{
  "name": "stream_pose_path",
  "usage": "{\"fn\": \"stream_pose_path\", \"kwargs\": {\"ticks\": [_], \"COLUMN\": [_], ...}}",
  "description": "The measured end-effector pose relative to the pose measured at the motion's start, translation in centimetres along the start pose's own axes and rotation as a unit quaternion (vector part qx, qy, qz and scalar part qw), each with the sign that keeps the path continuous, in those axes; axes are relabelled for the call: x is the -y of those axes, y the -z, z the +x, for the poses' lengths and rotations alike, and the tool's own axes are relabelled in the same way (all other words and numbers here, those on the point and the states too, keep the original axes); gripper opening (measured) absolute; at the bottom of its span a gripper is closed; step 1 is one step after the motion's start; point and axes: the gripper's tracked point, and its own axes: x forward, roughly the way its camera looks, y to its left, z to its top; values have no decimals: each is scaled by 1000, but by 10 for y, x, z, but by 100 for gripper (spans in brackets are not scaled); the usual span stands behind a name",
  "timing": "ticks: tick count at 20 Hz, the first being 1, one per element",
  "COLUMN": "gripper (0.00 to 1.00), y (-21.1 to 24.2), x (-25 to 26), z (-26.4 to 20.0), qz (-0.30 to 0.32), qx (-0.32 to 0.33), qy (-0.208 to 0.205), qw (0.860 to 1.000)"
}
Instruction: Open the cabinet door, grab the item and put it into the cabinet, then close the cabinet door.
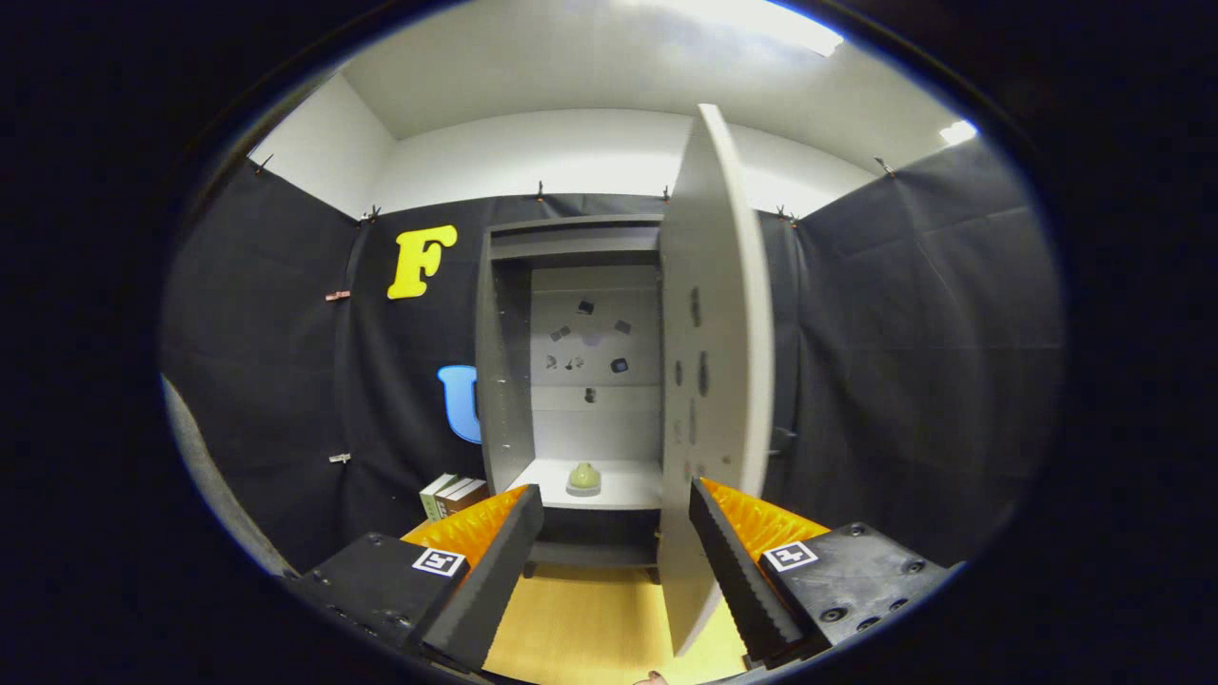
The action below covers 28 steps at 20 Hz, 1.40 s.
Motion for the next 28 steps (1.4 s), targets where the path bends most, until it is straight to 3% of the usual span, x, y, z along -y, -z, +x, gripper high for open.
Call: {"fn": "stream_pose_path", "kwargs": {"ticks": [5, 11, 15, 22, 28], "gripper": [97, 97, 98, 97, 97], "y": [5, 41, 60, 65, 69], "x": [92, 133, 126, 104, 57], "z": [-8, 34, 59, 73, 73], "qz": [44, 72, 72, 39, 29], "qx": [6, -37, -64, -62, -68], "qy": [38, -15, -59, -57, -73], "qw": [998, 997, 994, 996, 995]}}
